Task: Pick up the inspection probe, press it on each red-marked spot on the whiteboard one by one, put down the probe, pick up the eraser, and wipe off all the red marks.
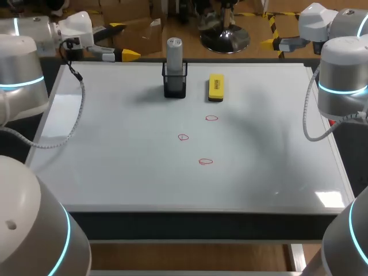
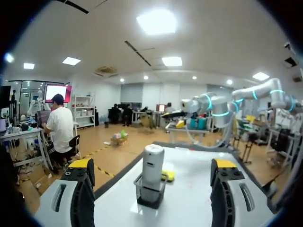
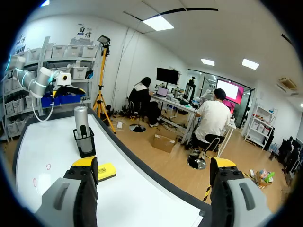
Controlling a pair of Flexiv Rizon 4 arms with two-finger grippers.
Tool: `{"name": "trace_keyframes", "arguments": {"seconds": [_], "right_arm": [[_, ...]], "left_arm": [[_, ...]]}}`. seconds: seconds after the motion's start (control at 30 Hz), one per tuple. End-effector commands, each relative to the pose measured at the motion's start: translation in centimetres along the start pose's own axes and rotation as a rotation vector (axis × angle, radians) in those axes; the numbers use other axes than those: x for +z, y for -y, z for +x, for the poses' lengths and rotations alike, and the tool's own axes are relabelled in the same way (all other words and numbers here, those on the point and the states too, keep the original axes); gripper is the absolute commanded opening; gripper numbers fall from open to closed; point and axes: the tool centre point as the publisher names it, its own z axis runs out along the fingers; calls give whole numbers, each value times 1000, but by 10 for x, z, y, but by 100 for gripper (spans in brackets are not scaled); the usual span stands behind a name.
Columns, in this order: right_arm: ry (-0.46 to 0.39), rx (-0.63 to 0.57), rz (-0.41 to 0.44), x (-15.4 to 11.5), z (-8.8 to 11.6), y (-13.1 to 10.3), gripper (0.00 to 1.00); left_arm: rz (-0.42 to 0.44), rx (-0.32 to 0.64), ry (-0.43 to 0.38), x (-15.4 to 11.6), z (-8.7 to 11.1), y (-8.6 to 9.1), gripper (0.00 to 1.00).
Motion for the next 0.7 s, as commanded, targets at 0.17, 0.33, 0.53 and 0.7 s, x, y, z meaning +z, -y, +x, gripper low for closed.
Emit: {"name": "trace_keyframes", "arguments": {"seconds": [0.17,0.33,0.53,0.7], "right_arm": [[-1,0,1,0,0,0,100],[-1,0,1,0,0,0,100],[-1,0,1,0,0,0,100],[-1,0,1,0,0,0,100]], "left_arm": [[84,12,-197,19,1,-7,100],[97,24,-271,29,6,-9,100],[90,23,-309,46,11,-12,100],[66,16,-327,55,12,-15,100]]}}
